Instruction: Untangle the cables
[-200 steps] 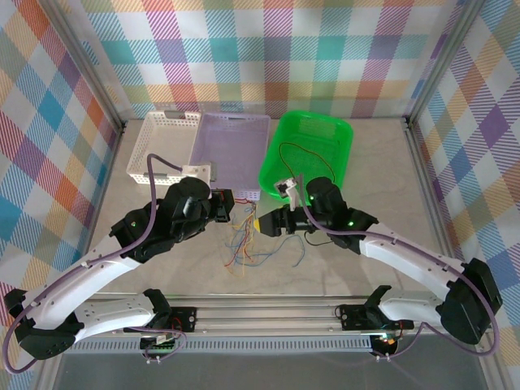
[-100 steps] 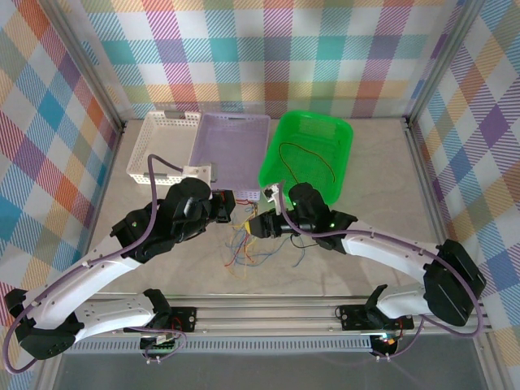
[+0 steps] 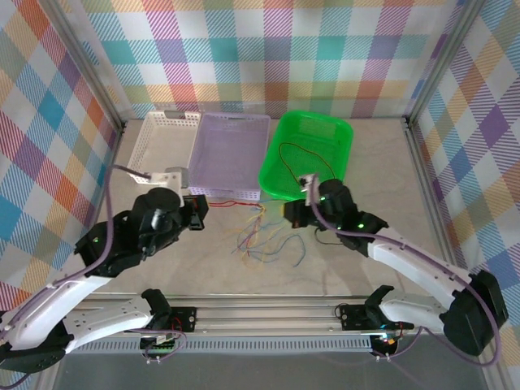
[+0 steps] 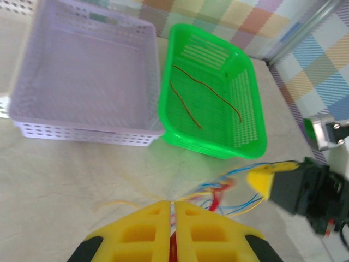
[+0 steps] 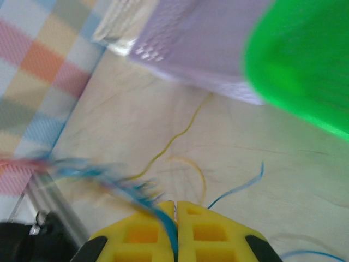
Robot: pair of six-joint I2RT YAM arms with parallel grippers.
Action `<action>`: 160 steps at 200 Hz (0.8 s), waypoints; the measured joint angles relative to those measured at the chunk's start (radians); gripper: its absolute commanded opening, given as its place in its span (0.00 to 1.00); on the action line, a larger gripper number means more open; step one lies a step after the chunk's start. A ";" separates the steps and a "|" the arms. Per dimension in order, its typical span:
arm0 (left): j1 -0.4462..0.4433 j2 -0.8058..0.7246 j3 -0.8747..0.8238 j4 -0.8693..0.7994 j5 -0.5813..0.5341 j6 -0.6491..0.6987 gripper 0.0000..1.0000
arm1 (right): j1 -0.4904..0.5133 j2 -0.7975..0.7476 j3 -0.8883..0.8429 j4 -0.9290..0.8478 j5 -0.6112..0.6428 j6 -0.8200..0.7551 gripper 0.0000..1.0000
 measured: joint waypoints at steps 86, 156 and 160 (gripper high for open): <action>0.008 -0.080 0.187 -0.314 -0.208 0.071 0.00 | -0.461 -0.214 -0.059 -0.204 -0.124 0.029 0.00; 0.013 -0.170 0.353 -0.499 -0.429 0.094 0.00 | -0.668 -0.223 -0.062 -0.300 -0.172 0.052 0.00; 0.013 -0.170 0.353 -0.503 -0.434 0.095 0.00 | -0.674 -0.223 -0.062 -0.301 -0.176 0.054 0.00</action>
